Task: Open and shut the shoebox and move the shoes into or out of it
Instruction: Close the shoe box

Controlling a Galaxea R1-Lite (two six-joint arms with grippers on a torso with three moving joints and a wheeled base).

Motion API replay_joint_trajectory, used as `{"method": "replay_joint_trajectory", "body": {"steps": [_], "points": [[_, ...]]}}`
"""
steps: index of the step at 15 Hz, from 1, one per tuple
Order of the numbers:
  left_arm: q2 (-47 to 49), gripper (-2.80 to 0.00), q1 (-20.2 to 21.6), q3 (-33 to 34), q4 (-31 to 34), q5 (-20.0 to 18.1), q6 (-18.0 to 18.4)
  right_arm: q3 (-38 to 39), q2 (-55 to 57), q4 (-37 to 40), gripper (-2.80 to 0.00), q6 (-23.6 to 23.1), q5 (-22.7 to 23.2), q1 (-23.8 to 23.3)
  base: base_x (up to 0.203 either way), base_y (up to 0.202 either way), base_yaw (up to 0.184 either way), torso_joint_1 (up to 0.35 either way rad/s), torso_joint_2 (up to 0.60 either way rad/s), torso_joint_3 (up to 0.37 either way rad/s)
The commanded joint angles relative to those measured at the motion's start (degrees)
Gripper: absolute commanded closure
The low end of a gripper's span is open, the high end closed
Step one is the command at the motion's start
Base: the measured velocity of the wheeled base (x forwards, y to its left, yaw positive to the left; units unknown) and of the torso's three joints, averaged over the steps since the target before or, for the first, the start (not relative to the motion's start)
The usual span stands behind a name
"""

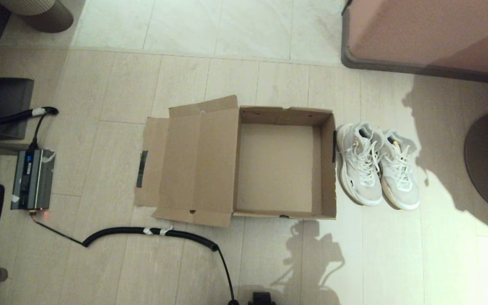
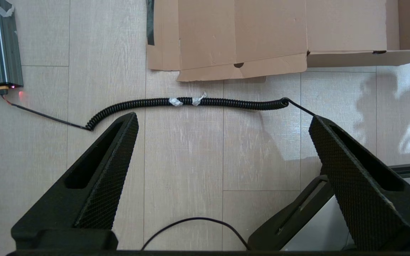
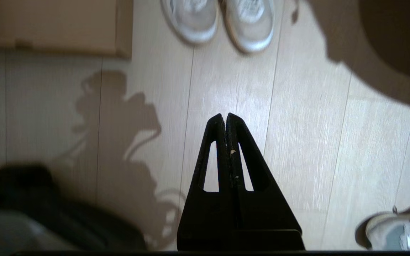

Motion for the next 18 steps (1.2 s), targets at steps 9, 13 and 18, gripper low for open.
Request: {"method": "replay_joint_trajectory", "body": {"steps": [9, 13, 18], "points": [[8.35, -2.8, -0.17, -12.23, 1.26, 0.0, -0.64, -0.42, -13.39, 15.7, 0.0, 0.95, 4.98, 2.08, 0.0, 0.0, 0.0, 0.0, 0.0, 0.0], [35.84, -2.8, -0.28, -29.54, 1.96, 0.19, -14.21, -0.42, -13.8, 15.7, 0.0, 0.95, 4.98, 2.08, 0.0, 0.0, 0.0, 0.0, 0.0, 0.0], [66.95, -2.8, 5.72, -36.23, -6.5, -8.99, -22.85, -0.42, -19.19, 15.7, 0.0, 1.03, 4.98, 2.08, 0.0, 0.0, 0.0, 0.0, 0.0, 0.0]]}}
